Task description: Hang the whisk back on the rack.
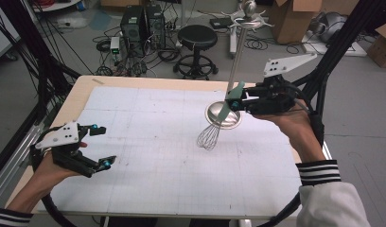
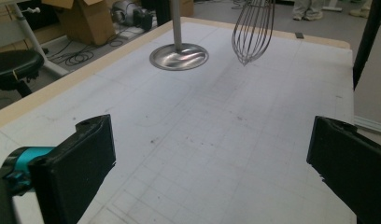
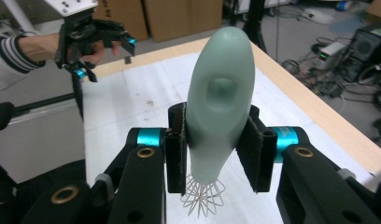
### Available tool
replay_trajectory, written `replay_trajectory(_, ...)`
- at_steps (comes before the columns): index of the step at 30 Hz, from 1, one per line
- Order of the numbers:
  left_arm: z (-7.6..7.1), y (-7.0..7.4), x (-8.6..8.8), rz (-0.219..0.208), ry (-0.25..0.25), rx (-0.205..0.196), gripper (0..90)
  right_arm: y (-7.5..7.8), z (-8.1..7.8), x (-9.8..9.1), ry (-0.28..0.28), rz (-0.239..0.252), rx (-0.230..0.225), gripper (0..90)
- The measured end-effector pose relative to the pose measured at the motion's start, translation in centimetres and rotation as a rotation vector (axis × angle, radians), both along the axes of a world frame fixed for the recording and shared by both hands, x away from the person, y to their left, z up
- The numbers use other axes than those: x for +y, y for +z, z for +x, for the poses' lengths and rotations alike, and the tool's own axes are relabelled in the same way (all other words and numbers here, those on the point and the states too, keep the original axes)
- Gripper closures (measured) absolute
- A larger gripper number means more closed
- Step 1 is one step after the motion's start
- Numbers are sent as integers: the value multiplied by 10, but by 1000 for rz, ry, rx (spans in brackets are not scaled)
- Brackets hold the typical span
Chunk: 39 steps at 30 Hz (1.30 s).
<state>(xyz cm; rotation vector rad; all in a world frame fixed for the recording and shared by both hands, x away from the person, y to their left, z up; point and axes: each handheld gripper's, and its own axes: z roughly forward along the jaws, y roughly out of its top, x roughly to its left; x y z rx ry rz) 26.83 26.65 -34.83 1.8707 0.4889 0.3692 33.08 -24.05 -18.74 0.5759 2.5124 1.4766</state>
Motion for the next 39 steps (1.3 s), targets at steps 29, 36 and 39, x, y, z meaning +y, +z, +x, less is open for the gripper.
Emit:
replay_trajectory(29, 1, -39, 14, -19, 9, 3, 17, 33, 33, -32, -222, -45, 29, 664)
replay_trajectory(36, 1, -40, 16, 1, 5, 1, 17, 37, 44, -33, -257, -56, 40, 664)
replay_trajectory(39, 1, -41, 17, -1, 14, 4, 17, 42, 47, -33, -264, -63, 40, 664)
